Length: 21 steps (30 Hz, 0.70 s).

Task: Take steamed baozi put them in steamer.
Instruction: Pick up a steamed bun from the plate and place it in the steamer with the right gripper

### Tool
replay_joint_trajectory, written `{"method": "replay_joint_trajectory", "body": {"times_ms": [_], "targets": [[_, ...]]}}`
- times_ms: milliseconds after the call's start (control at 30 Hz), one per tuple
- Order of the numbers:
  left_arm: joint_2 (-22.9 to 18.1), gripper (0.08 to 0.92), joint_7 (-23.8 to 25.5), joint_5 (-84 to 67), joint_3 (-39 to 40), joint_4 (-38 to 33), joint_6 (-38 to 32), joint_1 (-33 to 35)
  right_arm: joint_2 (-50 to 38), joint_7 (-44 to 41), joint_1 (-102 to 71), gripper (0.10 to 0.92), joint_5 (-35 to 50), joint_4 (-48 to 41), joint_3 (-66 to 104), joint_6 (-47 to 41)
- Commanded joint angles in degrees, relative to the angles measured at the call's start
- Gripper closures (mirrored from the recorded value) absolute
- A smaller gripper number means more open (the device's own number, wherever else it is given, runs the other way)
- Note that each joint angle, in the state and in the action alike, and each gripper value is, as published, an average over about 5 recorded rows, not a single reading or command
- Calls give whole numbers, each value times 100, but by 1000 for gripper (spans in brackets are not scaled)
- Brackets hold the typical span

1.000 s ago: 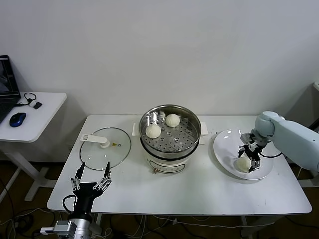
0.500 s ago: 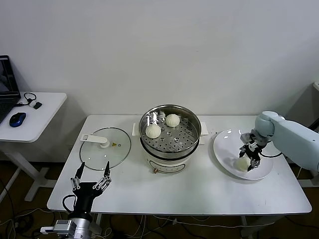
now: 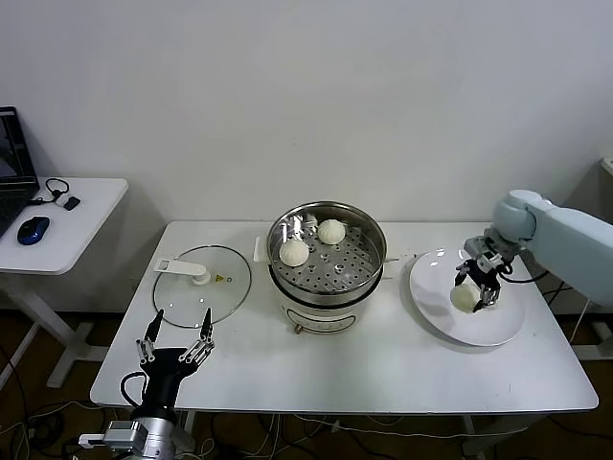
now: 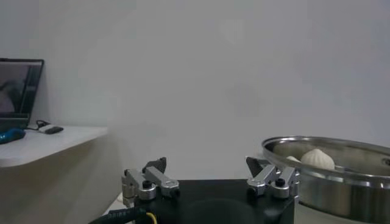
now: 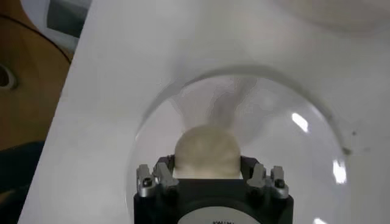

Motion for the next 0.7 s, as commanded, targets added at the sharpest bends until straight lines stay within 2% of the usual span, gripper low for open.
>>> {"method": "replay_joint_trajectory", "body": {"times_ms": [33, 233, 700], "targets": [[-2, 177, -1, 76, 26, -8, -4, -2, 8, -116, 2496, 337, 647, 1444, -1523, 561], [-7, 177, -24, 99, 44, -99, 17, 22, 396, -181, 3096, 329, 704, 1989, -1646, 954], [-29, 177, -155, 181, 48, -239, 36, 83, 1978, -156, 2345, 305, -373, 1553, -683, 1378]]}}
